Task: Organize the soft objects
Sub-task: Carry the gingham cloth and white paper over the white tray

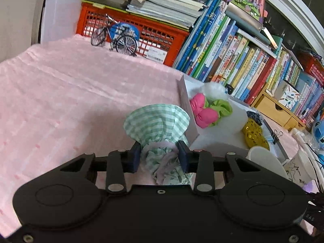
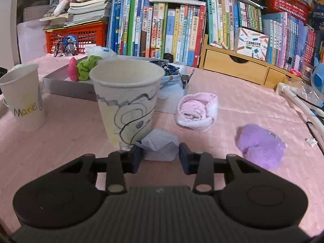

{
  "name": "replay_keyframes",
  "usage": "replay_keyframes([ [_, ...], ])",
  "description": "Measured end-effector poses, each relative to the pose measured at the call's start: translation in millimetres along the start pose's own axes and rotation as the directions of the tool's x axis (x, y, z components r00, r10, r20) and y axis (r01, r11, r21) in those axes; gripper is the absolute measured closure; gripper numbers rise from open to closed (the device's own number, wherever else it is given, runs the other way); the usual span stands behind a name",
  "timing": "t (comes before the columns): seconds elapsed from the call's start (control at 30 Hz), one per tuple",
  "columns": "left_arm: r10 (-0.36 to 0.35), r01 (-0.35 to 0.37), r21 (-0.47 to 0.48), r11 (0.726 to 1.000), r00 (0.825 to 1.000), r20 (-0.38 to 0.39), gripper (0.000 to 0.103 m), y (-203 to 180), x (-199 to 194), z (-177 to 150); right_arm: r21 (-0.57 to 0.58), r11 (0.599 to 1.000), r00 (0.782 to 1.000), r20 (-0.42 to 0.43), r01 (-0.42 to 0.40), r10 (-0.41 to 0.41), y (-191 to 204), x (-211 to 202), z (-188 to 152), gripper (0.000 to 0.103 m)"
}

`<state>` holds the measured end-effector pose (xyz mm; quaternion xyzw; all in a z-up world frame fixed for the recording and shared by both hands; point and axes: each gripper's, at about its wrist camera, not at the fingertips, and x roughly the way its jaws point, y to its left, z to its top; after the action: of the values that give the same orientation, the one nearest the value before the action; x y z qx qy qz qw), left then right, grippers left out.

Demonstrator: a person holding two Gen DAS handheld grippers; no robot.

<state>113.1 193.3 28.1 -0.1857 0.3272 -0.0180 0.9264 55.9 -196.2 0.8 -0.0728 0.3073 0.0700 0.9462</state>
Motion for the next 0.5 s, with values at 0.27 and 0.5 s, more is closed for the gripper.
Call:
replay_keyframes([
  [0.27, 0.011, -0.012, 0.029, 1.000, 0.999, 0.044, 0.070, -5.5, -10.2, 20.3, 0.001, 0.999, 0.999, 0.024, 0.046, -0.046, -10.9, -9.4, 12.6, 0.060],
  [0.5, 0.003, -0.010, 0.090, 0.996, 0.996, 0.084, 0.070, -22.8, -22.0, 42.0, -0.009, 0.997, 0.995, 0.050, 0.082, -0.081, -21.3, -17.6, 27.4, 0.060],
])
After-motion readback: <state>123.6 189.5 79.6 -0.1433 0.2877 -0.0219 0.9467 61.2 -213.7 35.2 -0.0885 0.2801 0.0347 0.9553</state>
